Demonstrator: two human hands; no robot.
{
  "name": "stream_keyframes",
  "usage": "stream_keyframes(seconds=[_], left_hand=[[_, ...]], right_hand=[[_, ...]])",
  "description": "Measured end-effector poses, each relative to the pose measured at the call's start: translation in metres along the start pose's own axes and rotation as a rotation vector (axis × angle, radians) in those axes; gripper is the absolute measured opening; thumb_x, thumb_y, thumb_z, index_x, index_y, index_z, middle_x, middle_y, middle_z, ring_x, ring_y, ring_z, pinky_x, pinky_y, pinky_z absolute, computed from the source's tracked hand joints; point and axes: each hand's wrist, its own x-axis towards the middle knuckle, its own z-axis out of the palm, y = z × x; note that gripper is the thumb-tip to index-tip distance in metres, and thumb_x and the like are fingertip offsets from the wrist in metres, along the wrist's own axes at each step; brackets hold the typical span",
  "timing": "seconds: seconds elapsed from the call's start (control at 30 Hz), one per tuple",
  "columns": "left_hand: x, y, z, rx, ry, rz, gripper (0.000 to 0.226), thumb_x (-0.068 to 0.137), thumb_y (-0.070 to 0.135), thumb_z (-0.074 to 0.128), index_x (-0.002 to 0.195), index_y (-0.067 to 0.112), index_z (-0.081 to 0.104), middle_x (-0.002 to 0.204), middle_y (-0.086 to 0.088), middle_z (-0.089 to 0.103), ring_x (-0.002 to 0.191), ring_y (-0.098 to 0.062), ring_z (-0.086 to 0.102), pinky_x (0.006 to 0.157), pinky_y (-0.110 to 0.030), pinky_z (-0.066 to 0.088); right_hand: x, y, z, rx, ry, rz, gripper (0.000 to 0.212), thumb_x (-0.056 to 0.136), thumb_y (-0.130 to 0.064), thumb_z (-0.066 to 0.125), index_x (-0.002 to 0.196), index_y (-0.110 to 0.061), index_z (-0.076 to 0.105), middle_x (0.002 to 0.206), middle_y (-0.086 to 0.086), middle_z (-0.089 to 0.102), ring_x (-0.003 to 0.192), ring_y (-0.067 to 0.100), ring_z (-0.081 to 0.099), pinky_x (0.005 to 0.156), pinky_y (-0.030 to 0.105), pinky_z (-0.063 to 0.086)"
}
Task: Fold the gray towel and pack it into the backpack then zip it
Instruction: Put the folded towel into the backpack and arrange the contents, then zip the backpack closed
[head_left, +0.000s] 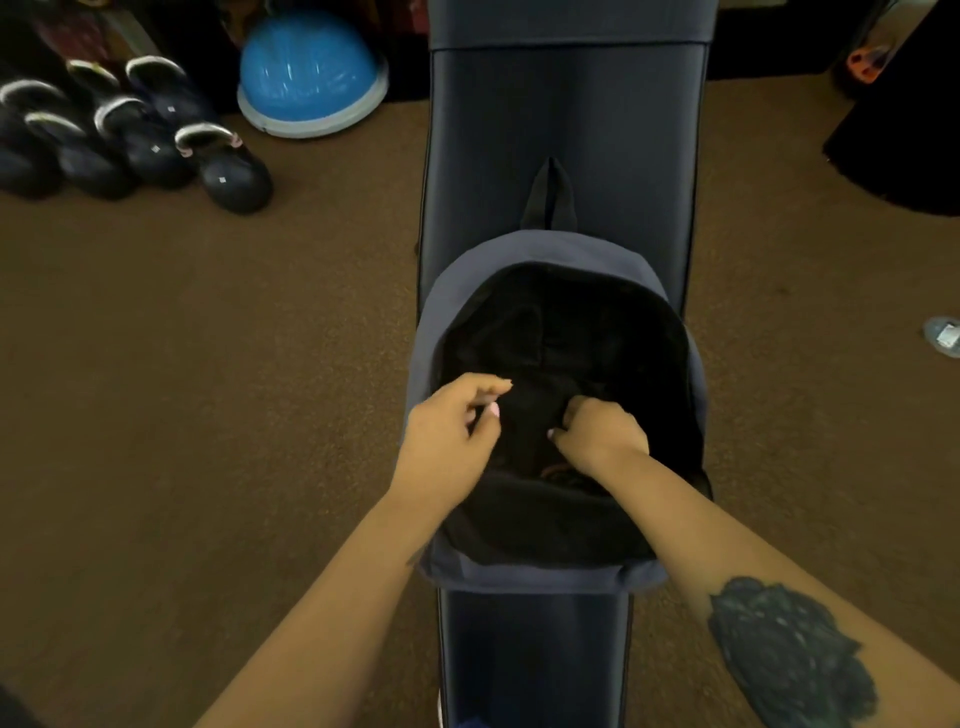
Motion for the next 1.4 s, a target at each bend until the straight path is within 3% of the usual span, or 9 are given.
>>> stream_keyframes(seconds=[0.1, 0.2, 0.3, 0.43, 0.63, 0.8, 1.03, 1.2, 1.4], left_hand=[[-0.019, -0.006, -0.011, -0.140, 0.229, -0.023, 0.030, 0.087, 0.003, 0.054, 0.096, 0.031, 0.058, 0.097, 0.012, 0.064, 0.091, 0.001, 0.063, 0.080, -0.013, 0.049], [-0.033, -0.022, -0.015, -0.184, 0.389, -0.184, 0.034, 0.088, 0.000, 0.051, 0.089, 0.034, 0.049, 0.091, 0.011, 0.055, 0.083, 0.005, 0.055, 0.074, -0.012, 0.044], [-0.044, -0.040, -0.011, -0.164, 0.345, -0.437, 0.024, 0.090, 0.003, 0.049, 0.096, 0.026, 0.049, 0.094, 0.004, 0.055, 0.087, -0.008, 0.056, 0.072, -0.021, 0.043], [-0.051, -0.054, -0.003, -0.159, 0.237, -0.587, 0.018, 0.091, 0.008, 0.050, 0.102, 0.022, 0.051, 0.101, 0.000, 0.059, 0.094, -0.014, 0.058, 0.077, -0.026, 0.042], [-0.041, -0.058, 0.001, -0.132, 0.241, -0.548, 0.019, 0.091, 0.013, 0.054, 0.107, 0.022, 0.051, 0.114, -0.003, 0.057, 0.100, -0.014, 0.056, 0.081, -0.023, 0.042], [-0.031, -0.055, -0.004, 0.034, 0.194, -0.494, 0.026, 0.092, 0.016, 0.052, 0.118, 0.013, 0.055, 0.121, -0.006, 0.052, 0.101, -0.014, 0.052, 0.084, -0.024, 0.039], [-0.026, -0.058, -0.007, 0.128, 0.188, -0.471, 0.024, 0.095, 0.019, 0.049, 0.115, 0.011, 0.059, 0.118, -0.009, 0.055, 0.101, -0.018, 0.054, 0.077, -0.025, 0.036], [-0.026, -0.064, -0.010, 0.106, 0.177, -0.479, 0.024, 0.095, 0.017, 0.048, 0.114, 0.010, 0.061, 0.117, -0.010, 0.056, 0.091, -0.010, 0.045, 0.077, -0.024, 0.034], [-0.029, -0.070, -0.008, 0.025, 0.172, -0.477, 0.021, 0.096, 0.018, 0.048, 0.109, 0.010, 0.063, 0.111, -0.008, 0.057, 0.093, -0.013, 0.051, 0.078, -0.026, 0.038]], right_hand=[[-0.009, -0.004, 0.002, 0.008, -0.023, -0.024, 0.034, 0.088, -0.041, 0.059, 0.110, -0.015, 0.061, 0.101, 0.009, 0.066, 0.092, 0.030, 0.064, 0.073, 0.036, 0.055], [-0.017, -0.009, 0.003, 0.040, -0.010, -0.048, 0.028, 0.088, -0.040, 0.059, 0.105, -0.018, 0.061, 0.098, 0.007, 0.065, 0.089, 0.028, 0.064, 0.070, 0.033, 0.054], [-0.025, -0.015, 0.003, 0.084, 0.029, -0.097, 0.020, 0.088, -0.039, 0.059, 0.094, -0.020, 0.062, 0.090, 0.004, 0.066, 0.083, 0.025, 0.063, 0.066, 0.030, 0.051], [-0.034, -0.028, 0.004, 0.149, 0.077, -0.171, 0.015, 0.088, -0.038, 0.058, 0.085, -0.024, 0.062, 0.080, -0.001, 0.067, 0.078, 0.022, 0.065, 0.067, 0.035, 0.056], [-0.048, -0.056, 0.008, 0.239, 0.136, -0.377, 0.006, 0.083, -0.034, 0.064, 0.084, -0.028, 0.066, 0.082, -0.008, 0.060, 0.075, 0.013, 0.061, 0.072, 0.036, 0.055], [-0.056, -0.075, 0.016, 0.193, 0.113, -0.465, 0.016, 0.082, -0.037, 0.066, 0.096, -0.031, 0.068, 0.089, -0.010, 0.051, 0.082, 0.011, 0.056, 0.073, 0.030, 0.050], [-0.056, -0.095, 0.020, 0.064, 0.055, -0.382, 0.031, 0.086, -0.036, 0.061, 0.116, -0.025, 0.063, 0.118, 0.002, 0.054, 0.106, 0.022, 0.057, 0.086, 0.037, 0.051], [-0.060, -0.106, 0.018, -0.001, 0.067, -0.347, 0.031, 0.086, -0.043, 0.059, 0.109, -0.022, 0.065, 0.117, 0.006, 0.052, 0.104, 0.024, 0.055, 0.085, 0.039, 0.051], [-0.063, -0.117, 0.024, -0.104, 0.092, -0.287, 0.042, 0.087, -0.047, 0.055, 0.112, -0.014, 0.065, 0.117, 0.009, 0.052, 0.102, 0.026, 0.057, 0.085, 0.039, 0.051]])
